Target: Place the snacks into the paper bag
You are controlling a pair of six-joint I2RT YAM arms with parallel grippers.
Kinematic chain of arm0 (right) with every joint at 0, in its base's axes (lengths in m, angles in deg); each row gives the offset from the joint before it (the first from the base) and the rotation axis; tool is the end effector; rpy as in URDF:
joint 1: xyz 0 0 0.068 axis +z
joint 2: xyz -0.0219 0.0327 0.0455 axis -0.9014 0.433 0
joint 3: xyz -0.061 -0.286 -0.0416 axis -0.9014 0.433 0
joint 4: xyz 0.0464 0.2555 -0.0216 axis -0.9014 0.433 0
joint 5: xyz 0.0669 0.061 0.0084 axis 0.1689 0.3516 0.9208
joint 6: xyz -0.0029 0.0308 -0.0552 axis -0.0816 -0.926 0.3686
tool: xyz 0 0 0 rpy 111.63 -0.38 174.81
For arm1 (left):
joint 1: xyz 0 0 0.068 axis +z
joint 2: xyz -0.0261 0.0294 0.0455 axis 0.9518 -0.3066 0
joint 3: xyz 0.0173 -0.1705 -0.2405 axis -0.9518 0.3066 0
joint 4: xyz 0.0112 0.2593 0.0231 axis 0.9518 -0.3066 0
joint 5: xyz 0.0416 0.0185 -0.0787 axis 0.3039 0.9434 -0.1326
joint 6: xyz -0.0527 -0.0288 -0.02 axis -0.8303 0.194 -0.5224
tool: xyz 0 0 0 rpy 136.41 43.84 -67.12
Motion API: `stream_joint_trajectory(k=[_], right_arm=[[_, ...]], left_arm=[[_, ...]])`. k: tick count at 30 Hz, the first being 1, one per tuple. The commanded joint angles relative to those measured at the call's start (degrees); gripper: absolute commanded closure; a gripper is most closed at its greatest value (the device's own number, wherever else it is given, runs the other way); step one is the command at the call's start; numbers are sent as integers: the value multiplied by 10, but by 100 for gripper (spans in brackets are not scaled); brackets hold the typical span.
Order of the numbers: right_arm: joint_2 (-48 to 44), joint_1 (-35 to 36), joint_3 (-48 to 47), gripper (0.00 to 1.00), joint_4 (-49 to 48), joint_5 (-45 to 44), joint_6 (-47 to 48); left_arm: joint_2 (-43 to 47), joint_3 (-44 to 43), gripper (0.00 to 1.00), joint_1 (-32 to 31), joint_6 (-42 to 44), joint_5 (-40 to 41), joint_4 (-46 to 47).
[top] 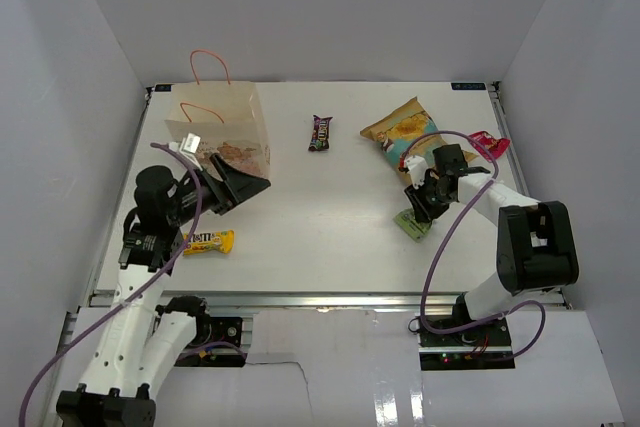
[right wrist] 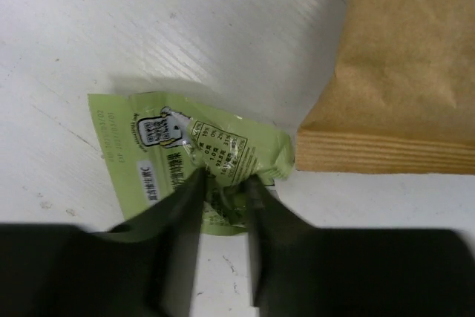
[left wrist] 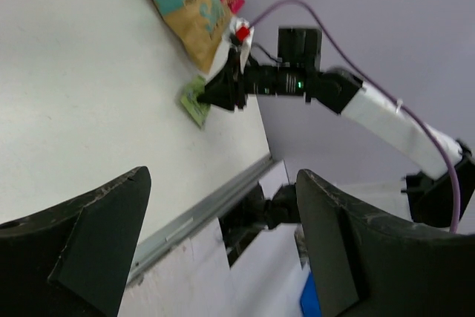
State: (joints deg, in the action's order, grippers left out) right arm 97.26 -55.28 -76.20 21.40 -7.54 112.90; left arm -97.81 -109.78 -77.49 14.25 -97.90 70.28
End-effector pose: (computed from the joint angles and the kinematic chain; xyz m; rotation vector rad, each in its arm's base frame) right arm 0.2860 0.0555 0.1799 -0.9600 2.5024 0.1588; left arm 0.1469 -0.0449 0.3467 -0.2220 1.9650 -1.2764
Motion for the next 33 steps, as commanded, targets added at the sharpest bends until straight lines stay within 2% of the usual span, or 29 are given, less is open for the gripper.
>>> stream_joint_trajectory(k=[1,2,3,4,6,9,14,18,23,27,28,29,31,33], right_arm=[[12,-2,19,68,-14,12,22],[11,-2,24,81,-14,15,24],[9,-2,26,88,-14,23,24],[6,-2,28,92,-14,29,25],[-9,-2,32,92,-9,63,32],[-48,-2,31,92,13,148,54],[-96,2,11,92,40,283,57],[-102,19,-18,92,43,336,41],[-109,66,-27,92,21,358,9],[-117,78,-33,92,14,363,-3],[-121,78,-35,92,10,360,-7],[-121,78,-38,92,6,352,-11],[-124,78,-40,92,3,343,-13],[-125,78,-44,92,-3,340,-15]], left_arm=[[-19,30,11,-78,-37,33,69],[-32,34,11,-108,-40,73,80],[-47,36,11,-172,-41,96,99],[-84,34,11,-202,-41,120,109],[-130,30,11,-275,-40,168,142],[-228,15,11,-319,-42,178,191],[-374,-43,11,-348,-37,162,244],[-493,-128,13,-377,-24,145,243],[-566,-189,17,-393,-15,119,229],[-592,-213,32,-396,-12,111,214],[-595,-214,42,-396,-14,111,211],[-597,-214,48,-397,-16,109,208],[-597,-212,54,-397,-18,107,204],[-596,-213,56,-397,-16,104,193]])
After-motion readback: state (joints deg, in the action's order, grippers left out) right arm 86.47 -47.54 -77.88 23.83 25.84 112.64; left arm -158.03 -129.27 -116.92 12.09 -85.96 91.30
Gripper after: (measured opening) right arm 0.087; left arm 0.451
